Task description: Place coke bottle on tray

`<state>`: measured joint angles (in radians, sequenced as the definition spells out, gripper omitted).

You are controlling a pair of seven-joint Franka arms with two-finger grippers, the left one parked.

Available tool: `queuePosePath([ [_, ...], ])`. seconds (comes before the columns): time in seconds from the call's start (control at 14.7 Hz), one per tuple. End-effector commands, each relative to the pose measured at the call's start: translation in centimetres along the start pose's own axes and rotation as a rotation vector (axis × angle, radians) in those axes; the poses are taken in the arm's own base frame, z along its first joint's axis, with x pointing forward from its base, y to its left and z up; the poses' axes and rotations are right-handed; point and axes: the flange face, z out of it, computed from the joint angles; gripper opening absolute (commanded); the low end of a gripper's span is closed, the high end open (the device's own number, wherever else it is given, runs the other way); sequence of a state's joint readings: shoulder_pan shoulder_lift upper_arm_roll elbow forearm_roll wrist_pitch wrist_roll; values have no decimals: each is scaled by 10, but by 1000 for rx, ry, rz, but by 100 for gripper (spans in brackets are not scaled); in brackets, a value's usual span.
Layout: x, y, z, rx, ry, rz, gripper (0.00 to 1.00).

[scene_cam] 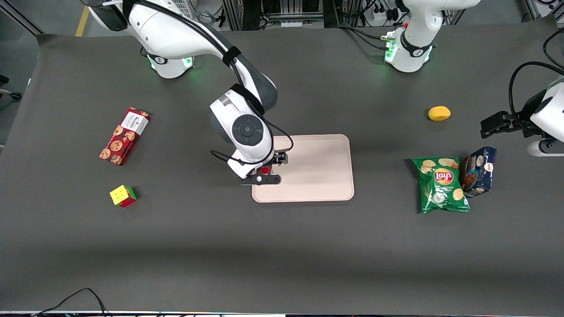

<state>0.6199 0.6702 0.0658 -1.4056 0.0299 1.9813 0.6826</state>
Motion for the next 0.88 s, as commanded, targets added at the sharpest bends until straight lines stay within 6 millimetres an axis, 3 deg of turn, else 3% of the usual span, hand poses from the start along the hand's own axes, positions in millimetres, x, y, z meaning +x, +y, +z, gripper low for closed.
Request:
queuePosePath([
  [0.0,-3,-4,-39,28,47,18,100],
  [0.2,-13,2,-100,60,100,-23,100],
  [0.34,-23,13,-125,32,94,-225,100],
  [0.54,-8,64,-155,-2,66,-428,100],
  [0.82,-22,137,-215,-52,-8,-285,100],
])
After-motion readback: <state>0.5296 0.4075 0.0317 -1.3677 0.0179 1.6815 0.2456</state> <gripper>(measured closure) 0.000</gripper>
